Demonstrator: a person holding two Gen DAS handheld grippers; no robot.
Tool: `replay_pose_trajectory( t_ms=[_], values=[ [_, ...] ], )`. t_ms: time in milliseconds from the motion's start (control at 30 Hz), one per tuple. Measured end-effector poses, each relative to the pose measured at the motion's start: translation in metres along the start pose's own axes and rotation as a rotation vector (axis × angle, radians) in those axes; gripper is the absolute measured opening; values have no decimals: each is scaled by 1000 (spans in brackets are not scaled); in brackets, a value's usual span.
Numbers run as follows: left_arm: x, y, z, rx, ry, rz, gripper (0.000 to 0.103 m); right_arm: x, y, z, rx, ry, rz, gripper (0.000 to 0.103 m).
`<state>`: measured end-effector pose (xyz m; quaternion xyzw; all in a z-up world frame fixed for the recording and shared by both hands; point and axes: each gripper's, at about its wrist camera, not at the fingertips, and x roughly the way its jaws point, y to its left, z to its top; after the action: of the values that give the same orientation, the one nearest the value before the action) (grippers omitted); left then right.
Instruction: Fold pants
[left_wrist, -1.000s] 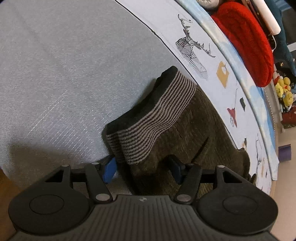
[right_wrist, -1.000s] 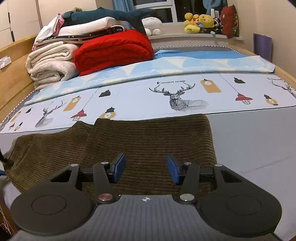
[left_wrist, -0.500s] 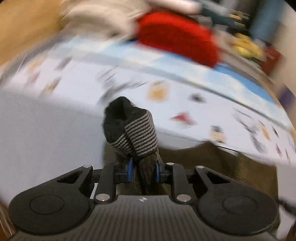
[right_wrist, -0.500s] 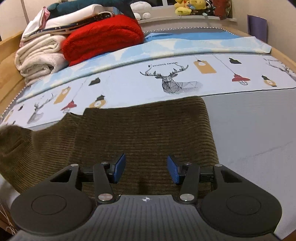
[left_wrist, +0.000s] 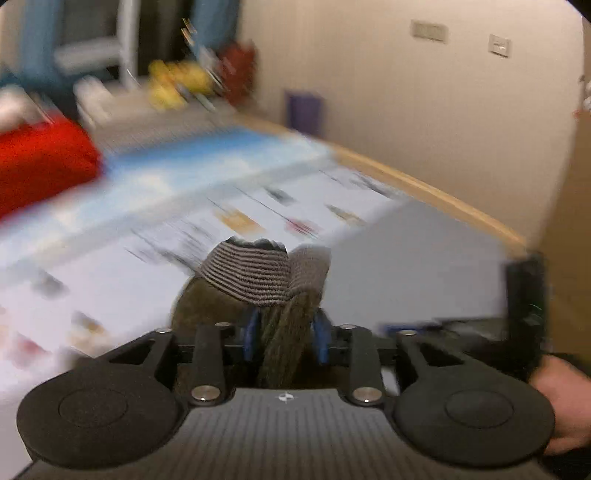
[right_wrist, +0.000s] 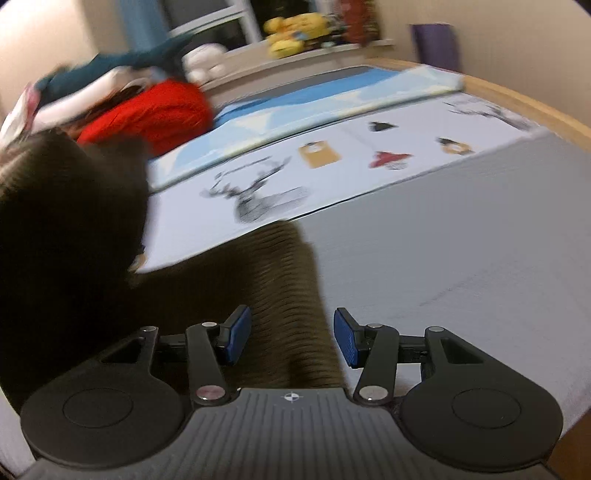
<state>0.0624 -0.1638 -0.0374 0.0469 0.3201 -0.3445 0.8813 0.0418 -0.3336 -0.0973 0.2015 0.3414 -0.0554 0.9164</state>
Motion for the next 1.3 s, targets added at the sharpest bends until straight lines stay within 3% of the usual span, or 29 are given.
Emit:
replay_pose_trajectory(
  t_ms=[67, 100, 133, 300, 367, 533, 600, 633, 667, 700, 800, 867, 933, 1000, 1067, 1100, 1133, 1167, 1200, 1233, 1300],
  values=[
    [-1, 13, 1, -104, -4, -74, 55, 0, -16, 1, 61, 2, -25, 52],
    [-4, 24, 1, -150, -8, -85, 68, 1, -23, 1, 91, 8, -21, 52],
    [-7, 36, 0, -186, -6, -70, 70, 2, -26, 1, 113, 16, -9, 52],
    [-11, 102, -18, -325, 98, 124, 61, 22, -23, -2, 162, 102, 119, 57],
    [-12, 122, -27, -381, 137, 178, 61, 31, -15, -2, 156, 139, 137, 69],
    [-28, 155, -34, -391, 139, 252, 61, 50, 9, -7, 141, 193, 112, 76],
    [-36, 163, -43, -410, 138, 278, 61, 48, 15, -8, 136, 178, 88, 70],
    [-37, 168, -45, -422, 142, 296, 61, 46, 18, -8, 124, 164, 81, 51],
    [-45, 167, -48, -431, 145, 307, 61, 43, 23, -7, 90, 150, 79, 37],
    [-50, 167, -50, -436, 147, 313, 61, 37, 32, -6, 23, 118, 69, 34],
    [-61, 167, -56, -422, 165, 322, 61, 4, 56, -7, -146, -43, 93, 28],
    [-65, 164, -59, -402, 172, 304, 61, -21, 56, -4, -153, -140, 86, 28],
    [-61, 157, -62, -353, 195, 265, 61, -38, 48, -3, -135, -185, 40, 28],
    [-52, 146, -67, -278, 220, 222, 61, -34, 38, -7, -153, -128, 7, 28],
    [-39, 132, -75, -190, 261, 209, 61, -1, 30, -16, -176, 83, 0, 33],
    [-32, 125, -79, -145, 288, 196, 61, 7, 28, -19, -171, 128, -23, 36],
    [-27, 120, -85, -111, 309, 179, 60, 5, 26, -19, -167, 96, -41, 43],
    [-20, 116, -92, -71, 342, 168, 58, 0, 27, -17, -172, 66, -41, 43],
    [-11, 113, -102, -29, 410, 178, 50, -9, 29, -14, -183, 22, -33, 43],
    [-2, 112, -113, 2, 476, 199, 49, -17, 32, -12, -198, -29, -28, 43],
    [3, 112, -122, 37, 501, 219, 49, -22, 34, -12, -249, -61, -19, 43]
  ],
)
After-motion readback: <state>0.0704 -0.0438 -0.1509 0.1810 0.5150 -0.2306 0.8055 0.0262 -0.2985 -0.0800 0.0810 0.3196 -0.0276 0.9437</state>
